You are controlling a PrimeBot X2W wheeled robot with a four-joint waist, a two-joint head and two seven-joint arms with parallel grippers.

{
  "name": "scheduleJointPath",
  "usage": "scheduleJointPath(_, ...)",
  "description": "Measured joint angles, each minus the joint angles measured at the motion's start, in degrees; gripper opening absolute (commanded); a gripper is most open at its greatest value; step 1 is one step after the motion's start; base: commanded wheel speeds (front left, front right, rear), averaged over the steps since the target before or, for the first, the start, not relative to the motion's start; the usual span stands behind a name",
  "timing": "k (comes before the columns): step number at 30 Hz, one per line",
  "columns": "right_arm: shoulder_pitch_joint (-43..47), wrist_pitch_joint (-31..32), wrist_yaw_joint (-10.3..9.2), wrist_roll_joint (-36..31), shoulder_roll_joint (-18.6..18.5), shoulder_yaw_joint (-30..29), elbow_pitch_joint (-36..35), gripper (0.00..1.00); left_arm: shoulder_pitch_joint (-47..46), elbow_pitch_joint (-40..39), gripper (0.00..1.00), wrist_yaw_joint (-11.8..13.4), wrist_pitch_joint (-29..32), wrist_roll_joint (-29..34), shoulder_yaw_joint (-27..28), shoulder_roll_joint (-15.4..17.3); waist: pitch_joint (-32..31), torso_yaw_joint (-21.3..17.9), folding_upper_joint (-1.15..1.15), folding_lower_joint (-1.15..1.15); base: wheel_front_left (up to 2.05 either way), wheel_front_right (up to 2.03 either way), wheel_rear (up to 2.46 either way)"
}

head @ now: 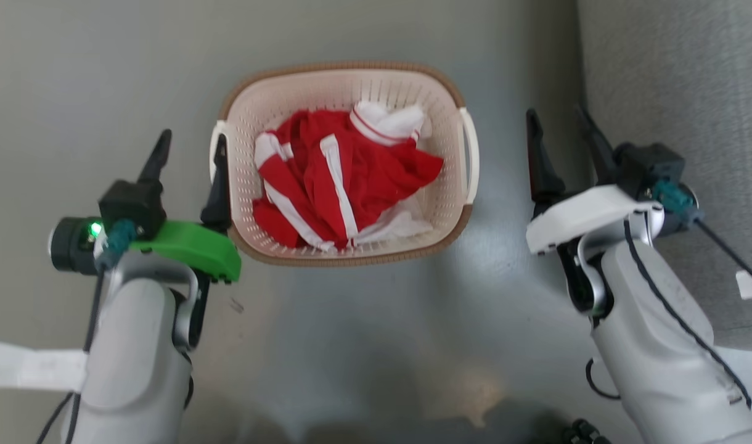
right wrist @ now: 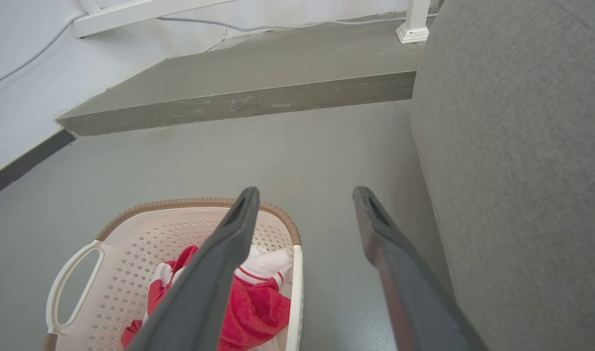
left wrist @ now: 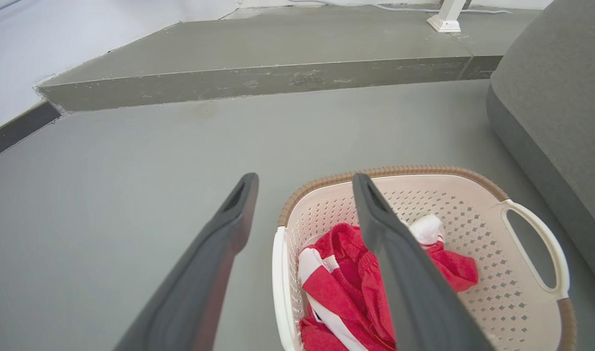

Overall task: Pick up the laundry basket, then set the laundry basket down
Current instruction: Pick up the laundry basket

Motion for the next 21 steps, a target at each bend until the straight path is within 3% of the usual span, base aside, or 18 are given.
scheduleJointPath(21,-14.12,0.10,0.01,6.26,-0.52,3.65,11.16,1.00,-13.94,12.73,1.00,-0.80,2.14,0.18,0.64,-0.01,15.40,1.14,0.00,0.00,0.00,0.00,0.00)
